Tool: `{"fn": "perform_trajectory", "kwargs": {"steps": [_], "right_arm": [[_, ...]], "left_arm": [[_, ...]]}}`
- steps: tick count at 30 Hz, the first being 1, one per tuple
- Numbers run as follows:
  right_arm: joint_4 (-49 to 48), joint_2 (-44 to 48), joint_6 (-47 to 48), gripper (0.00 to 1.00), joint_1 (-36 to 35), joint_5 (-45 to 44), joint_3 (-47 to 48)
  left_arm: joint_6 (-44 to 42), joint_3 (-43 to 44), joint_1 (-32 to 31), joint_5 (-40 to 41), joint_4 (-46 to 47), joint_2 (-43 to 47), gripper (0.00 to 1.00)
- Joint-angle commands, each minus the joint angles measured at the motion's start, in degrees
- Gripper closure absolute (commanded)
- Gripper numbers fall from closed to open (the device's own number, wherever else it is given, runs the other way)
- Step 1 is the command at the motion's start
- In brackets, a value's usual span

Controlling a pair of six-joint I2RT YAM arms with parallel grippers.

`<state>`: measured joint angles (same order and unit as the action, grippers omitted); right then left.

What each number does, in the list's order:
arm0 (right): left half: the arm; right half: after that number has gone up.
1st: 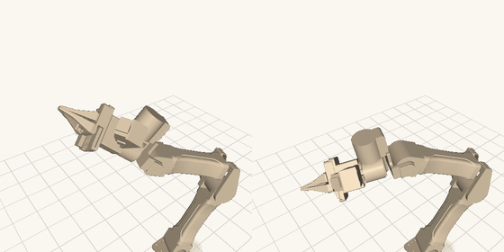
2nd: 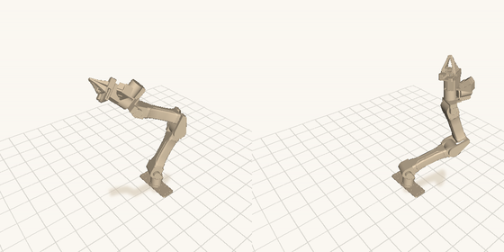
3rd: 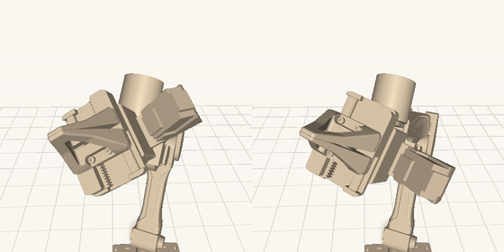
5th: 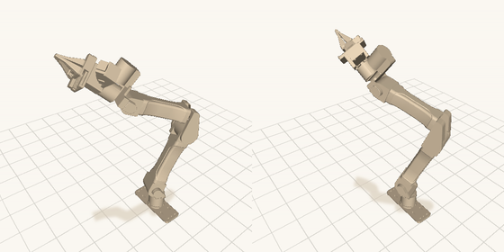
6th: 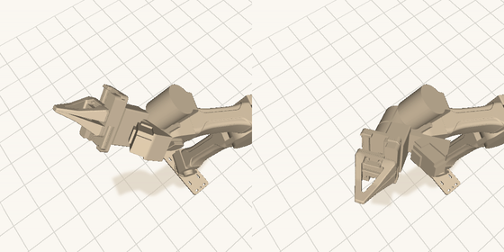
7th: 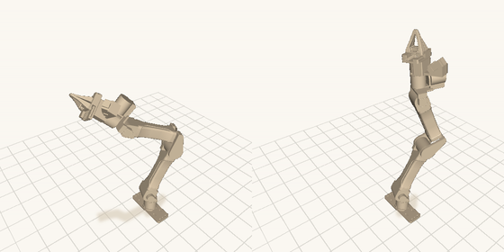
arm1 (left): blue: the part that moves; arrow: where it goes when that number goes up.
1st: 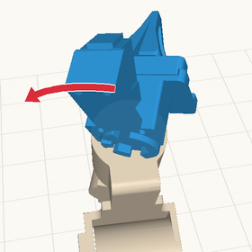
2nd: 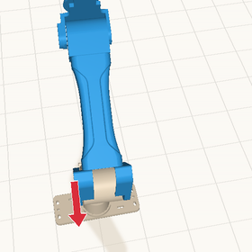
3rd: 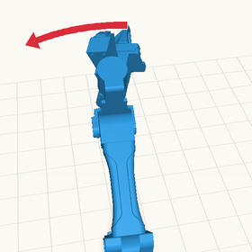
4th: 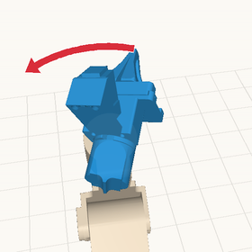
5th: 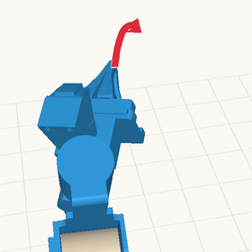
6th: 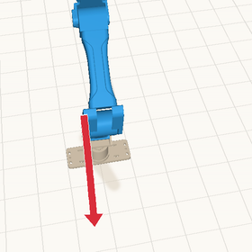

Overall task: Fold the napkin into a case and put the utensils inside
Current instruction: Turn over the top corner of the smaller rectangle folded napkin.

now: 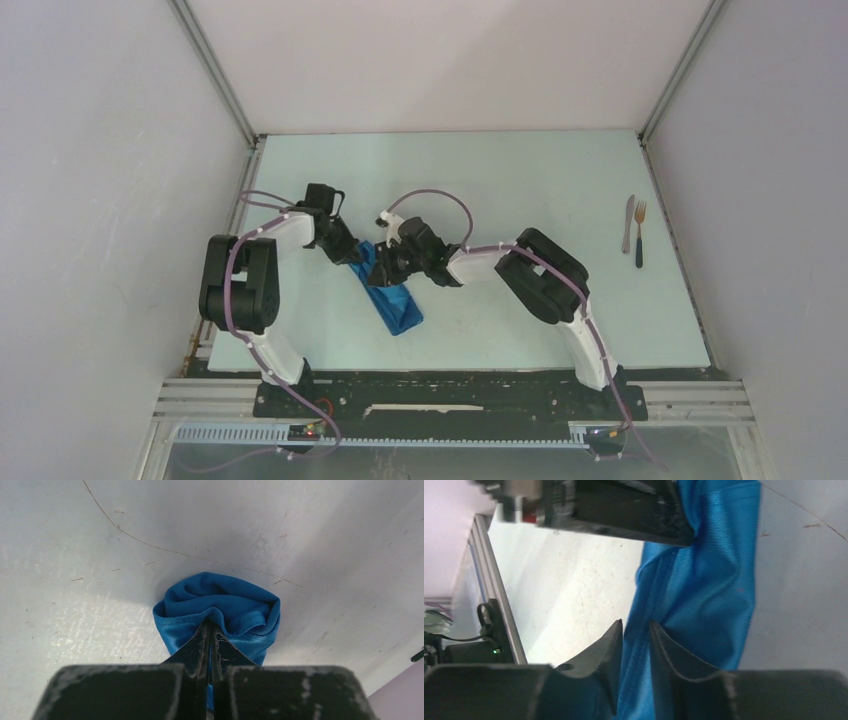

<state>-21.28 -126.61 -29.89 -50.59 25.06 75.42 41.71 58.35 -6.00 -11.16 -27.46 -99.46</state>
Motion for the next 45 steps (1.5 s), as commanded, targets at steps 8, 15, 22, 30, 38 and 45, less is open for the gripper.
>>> {"fn": "perform_trajectory", "kwargs": {"steps": [8, 15, 22, 30, 38, 45], "right_arm": [[26.77, 13.05, 28.09, 0.26, -13.19, -33.67, 2.98], [32.07, 8.36, 34.53, 0.27, -18.71, -47.25, 8.91], [31.62, 3.24, 35.64, 0.31, -20.25, -53.05, 11.85], [32.35, -0.25, 31.42, 0.45, -20.46, -55.73, 13.76], [32.31, 0.74, 24.30, 0.72, -20.14, -56.13, 10.88], [28.07, 4.58, 23.28, 1.00, -19.35, -51.40, 8.86]], "left_arm": [[1.18, -0.47, 0.43, -1.13, 1.06, -0.04, 0.97], [1.26, -0.30, 0.73, -1.41, 1.36, -1.14, 0.97], [1.34, -0.17, 0.90, -1.09, 1.36, -0.80, 0.96], [1.18, -0.46, 0.86, -0.81, 1.28, -0.44, 0.96], [1.11, -0.60, 0.90, -1.04, 1.18, 0.89, 0.92], [-0.83, 1.97, 0.90, -1.51, -3.39, 9.76, 0.73]]}}
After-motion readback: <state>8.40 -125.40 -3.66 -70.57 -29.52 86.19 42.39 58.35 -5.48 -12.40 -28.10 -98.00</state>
